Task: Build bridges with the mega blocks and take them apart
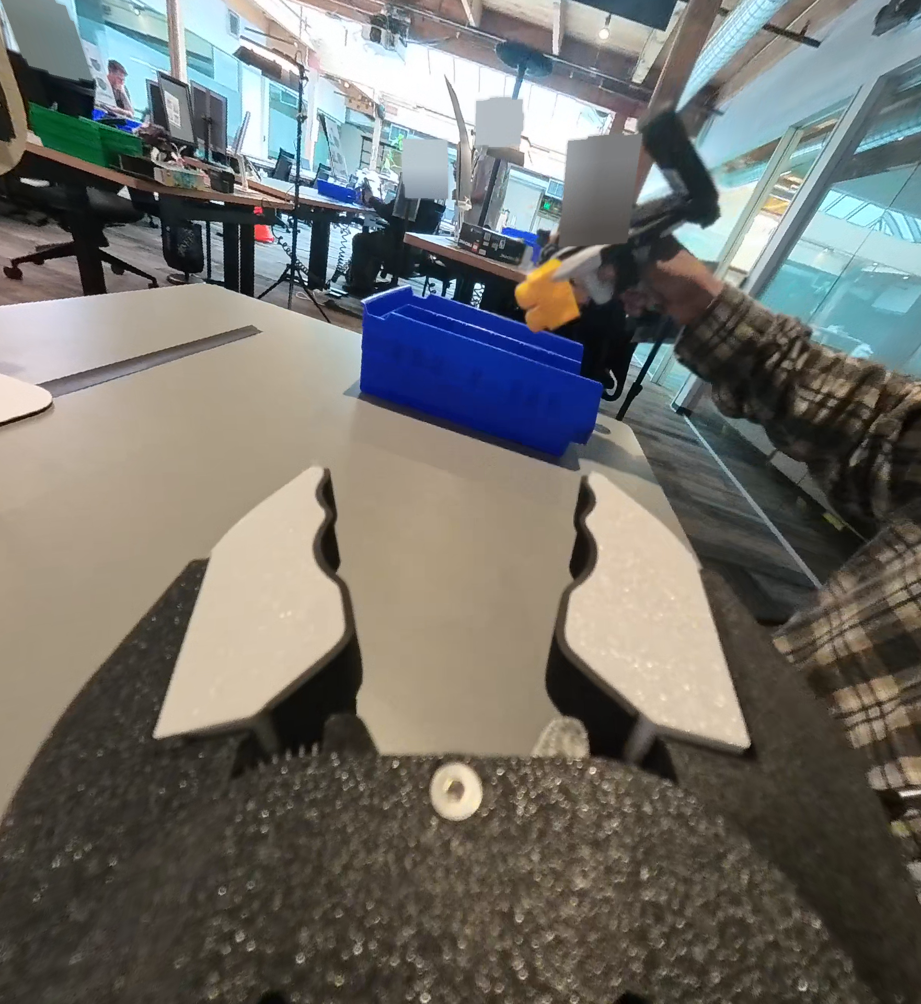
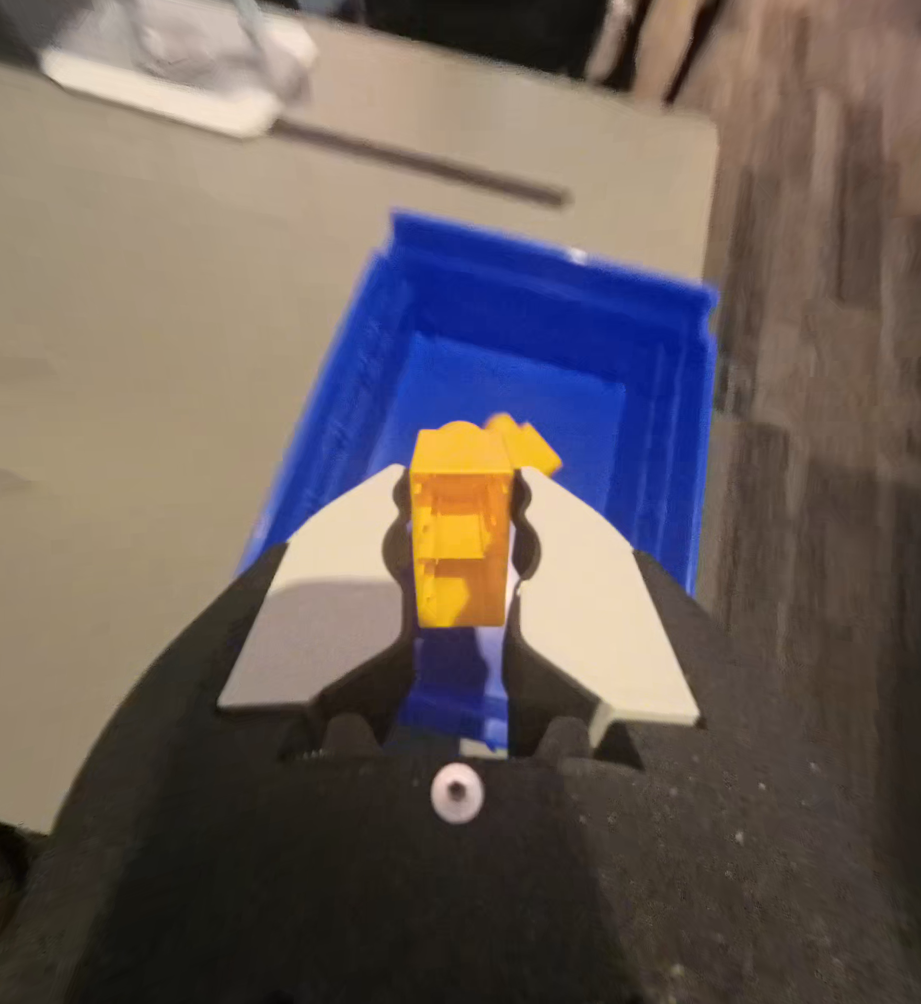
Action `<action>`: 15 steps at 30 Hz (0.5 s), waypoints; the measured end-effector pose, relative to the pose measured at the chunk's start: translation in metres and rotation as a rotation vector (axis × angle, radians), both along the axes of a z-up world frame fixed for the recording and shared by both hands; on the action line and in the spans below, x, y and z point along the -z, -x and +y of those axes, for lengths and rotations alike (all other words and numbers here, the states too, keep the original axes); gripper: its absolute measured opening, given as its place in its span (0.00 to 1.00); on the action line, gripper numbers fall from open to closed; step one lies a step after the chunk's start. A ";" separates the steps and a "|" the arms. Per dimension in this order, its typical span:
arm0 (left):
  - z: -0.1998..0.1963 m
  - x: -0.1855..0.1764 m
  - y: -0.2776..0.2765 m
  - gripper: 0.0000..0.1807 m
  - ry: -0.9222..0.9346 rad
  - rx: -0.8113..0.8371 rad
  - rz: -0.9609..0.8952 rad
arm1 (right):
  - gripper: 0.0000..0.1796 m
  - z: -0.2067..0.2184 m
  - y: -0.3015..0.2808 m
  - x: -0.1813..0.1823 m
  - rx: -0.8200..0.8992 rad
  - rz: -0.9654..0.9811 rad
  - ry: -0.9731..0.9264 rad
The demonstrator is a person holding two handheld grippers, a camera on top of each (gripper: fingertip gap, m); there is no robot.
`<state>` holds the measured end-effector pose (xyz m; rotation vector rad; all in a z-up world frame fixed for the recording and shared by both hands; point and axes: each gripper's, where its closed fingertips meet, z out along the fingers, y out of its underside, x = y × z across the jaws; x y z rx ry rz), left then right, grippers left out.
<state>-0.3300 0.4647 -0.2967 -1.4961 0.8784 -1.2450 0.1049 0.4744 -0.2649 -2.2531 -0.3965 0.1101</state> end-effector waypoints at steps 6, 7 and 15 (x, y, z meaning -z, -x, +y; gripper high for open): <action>0.001 0.014 -0.002 0.45 0.026 0.012 0.045 | 0.20 -0.003 -0.036 0.082 0.128 0.014 0.188; 0.002 0.015 -0.002 0.45 0.027 0.010 0.050 | 0.20 -0.002 -0.039 0.089 0.144 0.010 0.204; 0.002 0.015 -0.001 0.44 0.030 0.015 0.048 | 0.32 0.012 -0.029 0.040 0.138 0.113 -0.005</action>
